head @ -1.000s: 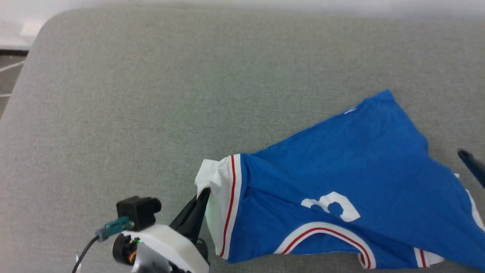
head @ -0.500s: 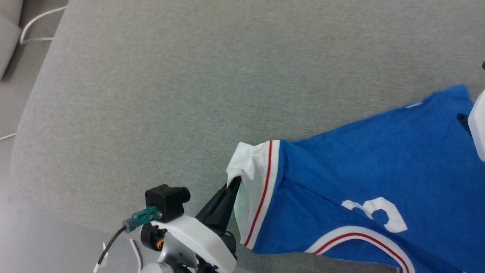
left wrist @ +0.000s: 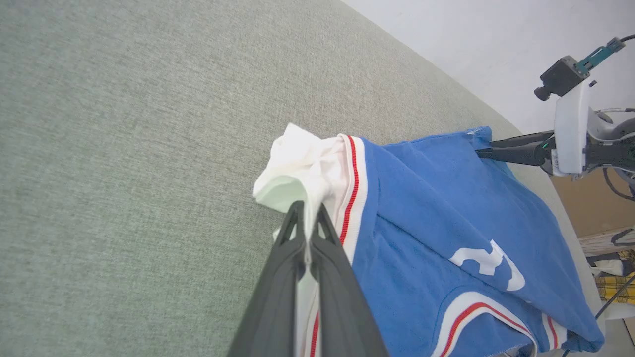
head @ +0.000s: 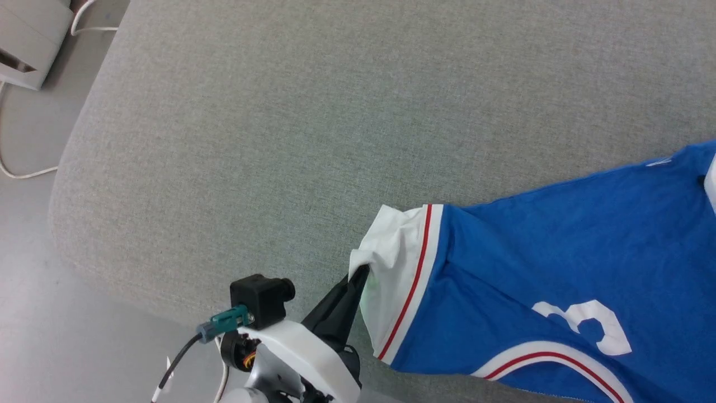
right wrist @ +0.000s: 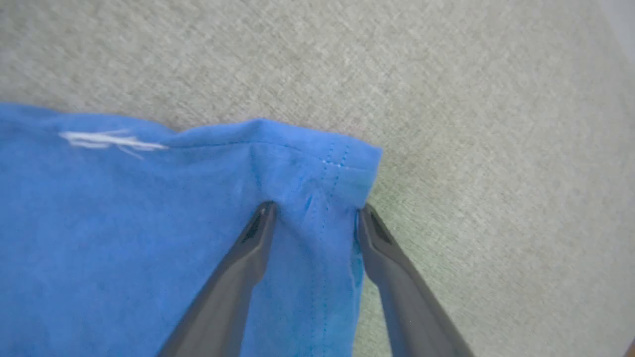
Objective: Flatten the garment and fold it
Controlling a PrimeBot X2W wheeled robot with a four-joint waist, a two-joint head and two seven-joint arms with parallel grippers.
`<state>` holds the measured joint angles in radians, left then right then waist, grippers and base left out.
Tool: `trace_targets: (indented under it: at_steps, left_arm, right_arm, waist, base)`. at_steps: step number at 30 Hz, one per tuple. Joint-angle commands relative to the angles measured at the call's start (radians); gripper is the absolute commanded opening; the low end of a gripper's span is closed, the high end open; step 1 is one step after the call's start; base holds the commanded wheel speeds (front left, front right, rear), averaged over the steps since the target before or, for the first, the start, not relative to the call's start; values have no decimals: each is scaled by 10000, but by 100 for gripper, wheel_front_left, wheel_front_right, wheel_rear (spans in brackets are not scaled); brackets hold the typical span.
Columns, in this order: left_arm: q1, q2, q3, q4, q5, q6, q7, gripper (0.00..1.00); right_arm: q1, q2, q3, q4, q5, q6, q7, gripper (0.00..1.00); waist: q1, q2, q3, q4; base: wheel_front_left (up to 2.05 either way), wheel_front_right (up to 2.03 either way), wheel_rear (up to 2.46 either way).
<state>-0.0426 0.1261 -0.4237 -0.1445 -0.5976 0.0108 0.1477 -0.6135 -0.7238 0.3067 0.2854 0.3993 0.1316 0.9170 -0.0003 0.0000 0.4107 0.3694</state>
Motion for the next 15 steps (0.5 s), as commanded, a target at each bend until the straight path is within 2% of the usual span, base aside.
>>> trace_targets:
  at_steps: [1,9,15]
  left_arm:
    - [-146,-43,-27,27,58,-53,-70,0]
    - [-134,180,191,23,43,27,-120,0]
    - [-158,751,820,-435,160,261,-159,0]
  right_arm:
    - [440,200,403,489,57,-9,-25,0]
    - [-64,254,545,730,373,-9,-1820,0]
    - [-358,214,463,249,442,-9,-3189,0]
  waist:
    - [3,0,-12,-15]
    - [3,0,-614,-344]
    - [3,0,-1575,-876]
  base:
    - [0,0,0]
    - [0,0,0]
    - [0,0,0]
